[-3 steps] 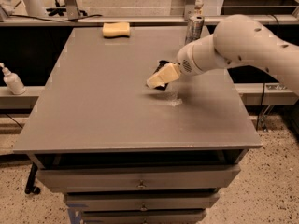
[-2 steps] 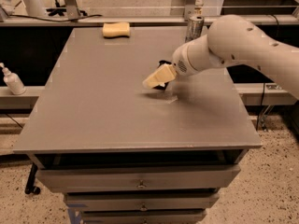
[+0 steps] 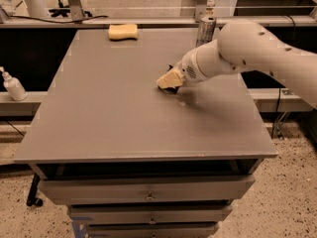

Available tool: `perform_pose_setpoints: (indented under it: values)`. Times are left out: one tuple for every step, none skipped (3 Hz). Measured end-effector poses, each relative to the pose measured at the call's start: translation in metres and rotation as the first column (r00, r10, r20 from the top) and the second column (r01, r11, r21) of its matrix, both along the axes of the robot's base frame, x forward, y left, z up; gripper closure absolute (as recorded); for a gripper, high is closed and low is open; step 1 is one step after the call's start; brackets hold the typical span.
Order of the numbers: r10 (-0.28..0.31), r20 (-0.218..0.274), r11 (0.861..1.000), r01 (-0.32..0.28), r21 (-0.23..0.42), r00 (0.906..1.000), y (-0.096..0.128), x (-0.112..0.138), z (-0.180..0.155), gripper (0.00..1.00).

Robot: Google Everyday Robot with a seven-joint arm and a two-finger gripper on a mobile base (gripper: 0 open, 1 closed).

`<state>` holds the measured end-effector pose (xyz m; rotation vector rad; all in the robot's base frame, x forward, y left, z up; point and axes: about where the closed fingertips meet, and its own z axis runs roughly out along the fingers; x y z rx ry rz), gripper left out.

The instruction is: Move rxbar chocolate near redbull can

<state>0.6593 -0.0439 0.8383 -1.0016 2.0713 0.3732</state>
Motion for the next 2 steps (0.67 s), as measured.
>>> perform_pose_setpoints:
  values:
    - [-0.014, -0.001, 1.0, 0.014, -0.001, 0.9999, -0.0056, -0.0029, -0.0001, 0.64]
    - [-0.026, 0.002, 1.0, 0.026, -0.003, 0.9997, -0.0116, -0.0049, 0.0019, 0.87]
